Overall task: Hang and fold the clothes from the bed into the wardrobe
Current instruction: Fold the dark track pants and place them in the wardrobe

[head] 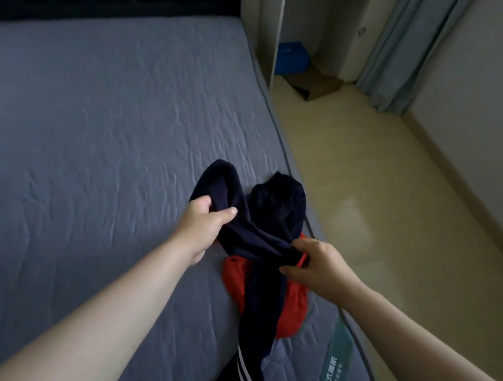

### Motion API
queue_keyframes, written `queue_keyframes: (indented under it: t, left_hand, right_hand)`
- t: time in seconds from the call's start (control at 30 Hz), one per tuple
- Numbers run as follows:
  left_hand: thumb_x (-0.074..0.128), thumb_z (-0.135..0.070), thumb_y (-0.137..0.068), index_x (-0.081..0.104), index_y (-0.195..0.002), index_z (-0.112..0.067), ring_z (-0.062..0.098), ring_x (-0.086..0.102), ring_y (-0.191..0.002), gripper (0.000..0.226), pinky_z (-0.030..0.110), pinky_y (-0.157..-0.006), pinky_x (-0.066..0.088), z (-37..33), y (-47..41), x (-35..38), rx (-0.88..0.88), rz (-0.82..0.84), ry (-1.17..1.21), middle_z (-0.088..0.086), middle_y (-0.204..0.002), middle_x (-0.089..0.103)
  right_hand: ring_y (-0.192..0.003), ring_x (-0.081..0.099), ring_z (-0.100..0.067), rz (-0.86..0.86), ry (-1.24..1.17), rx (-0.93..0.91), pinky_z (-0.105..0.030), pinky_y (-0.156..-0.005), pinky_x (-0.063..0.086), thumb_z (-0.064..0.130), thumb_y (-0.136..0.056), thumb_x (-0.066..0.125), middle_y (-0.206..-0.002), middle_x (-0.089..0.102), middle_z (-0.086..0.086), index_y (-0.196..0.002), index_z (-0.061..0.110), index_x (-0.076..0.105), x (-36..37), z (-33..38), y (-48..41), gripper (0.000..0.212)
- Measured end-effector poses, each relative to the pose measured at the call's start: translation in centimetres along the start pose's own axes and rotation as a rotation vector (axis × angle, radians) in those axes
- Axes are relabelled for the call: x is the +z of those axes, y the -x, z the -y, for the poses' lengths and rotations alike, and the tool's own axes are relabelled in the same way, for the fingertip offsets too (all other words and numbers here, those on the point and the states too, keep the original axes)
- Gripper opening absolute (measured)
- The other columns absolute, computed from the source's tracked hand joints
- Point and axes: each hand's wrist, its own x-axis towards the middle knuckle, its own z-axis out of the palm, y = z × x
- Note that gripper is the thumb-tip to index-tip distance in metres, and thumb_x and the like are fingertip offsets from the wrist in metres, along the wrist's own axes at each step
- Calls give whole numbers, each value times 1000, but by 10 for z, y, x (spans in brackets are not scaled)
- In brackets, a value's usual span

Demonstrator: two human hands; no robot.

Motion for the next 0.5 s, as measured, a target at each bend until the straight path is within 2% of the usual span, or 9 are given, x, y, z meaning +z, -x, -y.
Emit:
queue_keyframes:
  t: [0.07, 0.17, 0.27, 0.37, 0.43, 0.5]
  left_hand:
    - [65, -6, -86, 56, -109, 6, 23, 55, -91, 27, 53, -93, 46, -44, 17, -10, 56, -11, -1, 15, -98, 59]
    - [64, -9, -87, 51, -105, -15, 23, 51, -91, 23, 49, -86, 47, -109, 46, -27, 125, -25, 38, 10, -97, 51]
    - [62, -11, -89, 53, -109, -14, 29, 57, -97, 22, 57, -93, 45, -166, 80, -46, 168, -45, 46, 13, -101, 55]
    - [57, -9, -92, 57, -115, -4, 32, 60, -101, 23, 54, -90, 48, -215, 117, -57, 210, -64, 84, 18, -109, 62]
    - [53, -8, -94, 60, -108, -11, 31, 62, -97, 16, 48, -83, 51, -233, 141, -60, 244, -52, 99, 16, -105, 64]
    - [50, -8, -95, 62, -99, -20, 27, 63, -89, 18, 38, -72, 52, -245, 159, -63, 275, -66, 105, 10, -96, 66]
  right_hand:
    - [-62, 58, -19, -26, -34, -11, -33, -58, 43, 17, -77, 73, -66, 58, 0, -72, 14, 50, -25, 24, 4, 23]
    - [-58, 55, -22, -114, -18, -80, -36, -56, 42, 10, -75, 71, -61, 55, -2, -71, 13, 48, -67, 68, 9, 23]
    - [-60, 46, -23, -232, 76, -151, -36, -56, 36, 10, -74, 69, -64, 53, -3, -72, 12, 51, -112, 112, 11, 19]
    - [-65, 58, -31, -328, 15, -81, -38, -59, 47, 6, -76, 64, -70, 61, -12, -75, 12, 49, -155, 138, 21, 16]
    - [-69, 64, -36, -337, -71, -3, -46, -64, 55, 5, -80, 59, -76, 64, -16, -79, 7, 50, -176, 153, 31, 9]
    - [-70, 68, -34, -345, -226, 33, -45, -60, 58, 5, -86, 56, -86, 65, -18, -87, 4, 53, -192, 169, 40, 4]
